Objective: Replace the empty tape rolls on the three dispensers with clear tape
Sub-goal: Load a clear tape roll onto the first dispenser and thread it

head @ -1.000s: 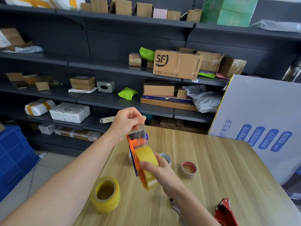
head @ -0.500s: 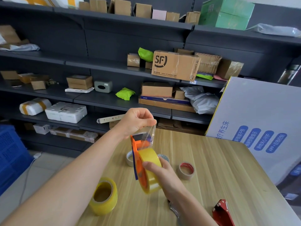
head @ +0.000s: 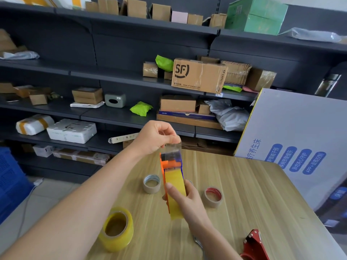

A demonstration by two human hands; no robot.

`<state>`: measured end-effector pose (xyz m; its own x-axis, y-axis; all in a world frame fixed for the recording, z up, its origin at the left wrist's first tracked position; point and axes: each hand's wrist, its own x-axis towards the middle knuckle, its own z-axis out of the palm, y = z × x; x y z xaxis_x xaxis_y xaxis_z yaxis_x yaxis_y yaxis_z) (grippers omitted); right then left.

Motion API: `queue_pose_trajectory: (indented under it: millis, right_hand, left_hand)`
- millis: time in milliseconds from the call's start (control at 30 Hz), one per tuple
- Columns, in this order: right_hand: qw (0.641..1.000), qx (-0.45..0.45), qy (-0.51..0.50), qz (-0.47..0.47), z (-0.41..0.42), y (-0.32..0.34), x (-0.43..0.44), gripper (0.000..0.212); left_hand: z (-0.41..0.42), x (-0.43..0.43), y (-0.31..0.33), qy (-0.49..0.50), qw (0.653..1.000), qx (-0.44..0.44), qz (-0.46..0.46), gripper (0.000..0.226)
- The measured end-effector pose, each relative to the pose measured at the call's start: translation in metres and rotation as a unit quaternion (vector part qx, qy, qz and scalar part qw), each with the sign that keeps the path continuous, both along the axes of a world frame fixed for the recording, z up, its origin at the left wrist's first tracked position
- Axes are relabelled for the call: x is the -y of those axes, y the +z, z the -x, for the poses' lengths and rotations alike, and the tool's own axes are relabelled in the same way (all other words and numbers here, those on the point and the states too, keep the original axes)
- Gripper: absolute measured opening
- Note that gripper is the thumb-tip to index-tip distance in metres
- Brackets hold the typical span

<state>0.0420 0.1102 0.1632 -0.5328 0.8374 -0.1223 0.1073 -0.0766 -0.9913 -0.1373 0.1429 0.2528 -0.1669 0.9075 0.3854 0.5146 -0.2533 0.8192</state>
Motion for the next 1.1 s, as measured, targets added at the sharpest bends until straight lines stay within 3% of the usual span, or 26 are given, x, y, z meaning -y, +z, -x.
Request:
queue_pose_trajectory:
  millis: [267,500,567,633,767,1100]
  right_hand:
    - [0.999,-0.02,-0.009,-0.041,0.001,0.006,0.003,0.044]
    - [0.999,-0.05,-0.022,-0.001,-0.004,0.016,0.002,0.058]
    - [0.998,-0.051,-0.013,0.027,-0.009,0.023,0.0,0.049]
    - [0.997,-0.051,-0.012,0.065,-0.014,0.025,-0.002,0.025]
    - [0.995,-0.042,-0.012,0.09,-0.022,0.03,-0.006,0.016]
    - [0.996,-0.037,-0.056,0.058,-0.019,0.034,-0.008,0.033]
  left_hand:
    - [0.0,-0.016,-0.016,0.025,0.999,0.044,-0.014,0.042]
    - [-0.009,-0.031,-0.015,0.015,0.996,-0.066,-0.05,0.055]
    - [-0.012,-0.033,-0.016,0.011,0.995,-0.076,-0.056,0.06]
    - [-0.017,-0.036,-0.016,0.008,0.994,-0.093,-0.065,0.064]
    - [-0.022,-0.042,-0.012,-0.007,0.991,-0.112,-0.076,0.063]
    - [-0.021,-0.047,-0.014,-0.008,0.995,-0.091,-0.042,0.043]
